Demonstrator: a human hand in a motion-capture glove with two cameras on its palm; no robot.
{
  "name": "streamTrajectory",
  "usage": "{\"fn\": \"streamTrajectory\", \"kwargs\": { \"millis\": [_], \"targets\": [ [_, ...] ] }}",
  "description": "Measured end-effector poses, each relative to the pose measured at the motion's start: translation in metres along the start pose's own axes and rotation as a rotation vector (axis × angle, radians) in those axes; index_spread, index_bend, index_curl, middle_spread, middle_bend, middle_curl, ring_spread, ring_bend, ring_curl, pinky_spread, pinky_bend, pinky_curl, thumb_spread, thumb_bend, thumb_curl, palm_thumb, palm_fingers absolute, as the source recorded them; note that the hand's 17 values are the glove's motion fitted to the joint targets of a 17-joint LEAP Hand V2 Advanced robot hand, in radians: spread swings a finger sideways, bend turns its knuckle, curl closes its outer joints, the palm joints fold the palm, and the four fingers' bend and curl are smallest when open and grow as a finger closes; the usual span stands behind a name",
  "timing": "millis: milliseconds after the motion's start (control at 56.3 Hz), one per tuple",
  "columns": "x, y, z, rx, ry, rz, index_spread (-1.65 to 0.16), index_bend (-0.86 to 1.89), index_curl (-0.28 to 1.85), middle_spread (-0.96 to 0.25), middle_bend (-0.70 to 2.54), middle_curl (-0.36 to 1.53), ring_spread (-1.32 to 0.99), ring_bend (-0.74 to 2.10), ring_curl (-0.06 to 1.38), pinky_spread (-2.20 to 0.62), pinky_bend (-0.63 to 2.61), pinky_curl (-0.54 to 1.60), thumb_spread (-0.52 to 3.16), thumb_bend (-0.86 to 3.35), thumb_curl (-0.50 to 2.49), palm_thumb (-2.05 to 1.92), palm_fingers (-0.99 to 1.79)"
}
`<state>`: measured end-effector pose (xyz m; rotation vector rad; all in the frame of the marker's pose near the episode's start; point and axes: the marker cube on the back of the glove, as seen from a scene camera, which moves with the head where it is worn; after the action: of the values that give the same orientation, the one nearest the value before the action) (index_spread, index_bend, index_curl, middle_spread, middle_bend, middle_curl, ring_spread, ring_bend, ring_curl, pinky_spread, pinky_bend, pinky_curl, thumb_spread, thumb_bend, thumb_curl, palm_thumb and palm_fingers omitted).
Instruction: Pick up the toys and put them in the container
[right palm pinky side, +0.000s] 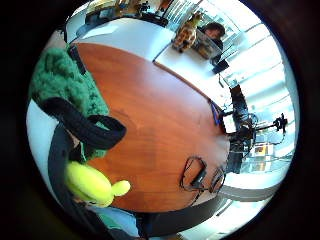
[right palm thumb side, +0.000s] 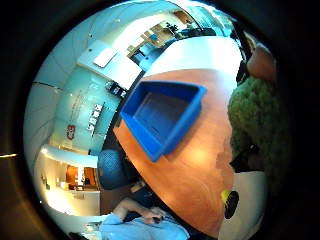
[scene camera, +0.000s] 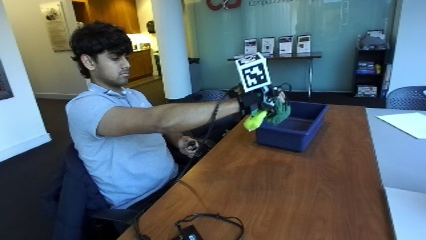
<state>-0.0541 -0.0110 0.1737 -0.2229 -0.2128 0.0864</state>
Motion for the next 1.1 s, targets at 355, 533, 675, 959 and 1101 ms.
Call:
{"fn": "streamTrajectory", "kwargs": {
  "millis": [355,533,675,959,1101],
  "targets": [
    [-0.131,-0.091,-0.018,-0.029,-0.098,-0.121,-0.25,0.19,0.4,-0.07,0.26,0.38,-0.24,0.79,0.45,-0.36,1.23,0.49,1.56,0.46,0.61,0.76,0.72],
    [-0.181,-0.108,0.024,-0.148,-0.1,-0.179,-0.26,0.18,0.43,-0.07,0.25,0.41,-0.23,0.76,0.46,-0.36,1.22,0.49,1.6,0.47,0.63,0.73,0.66],
    [-0.182,-0.102,0.057,-0.335,-0.016,-0.161,-0.31,0.24,0.47,-0.04,0.15,0.4,-0.13,0.35,0.39,-0.2,1.22,0.5,1.56,0.27,0.46,0.28,-0.04],
    [-0.146,-0.082,0.024,-0.254,-0.03,-0.179,-0.33,0.17,0.4,-0.02,0.13,0.31,-0.04,0.16,0.26,0.03,1.01,0.37,1.37,-0.04,0.3,-0.07,-0.14],
    [-0.11,-0.058,-0.015,-0.219,0.059,-0.184,-0.33,0.18,0.39,-0.02,0.13,0.29,-0.02,0.17,0.25,0.05,0.98,0.36,1.35,-0.05,0.27,-0.07,-0.13]
  ]
}}
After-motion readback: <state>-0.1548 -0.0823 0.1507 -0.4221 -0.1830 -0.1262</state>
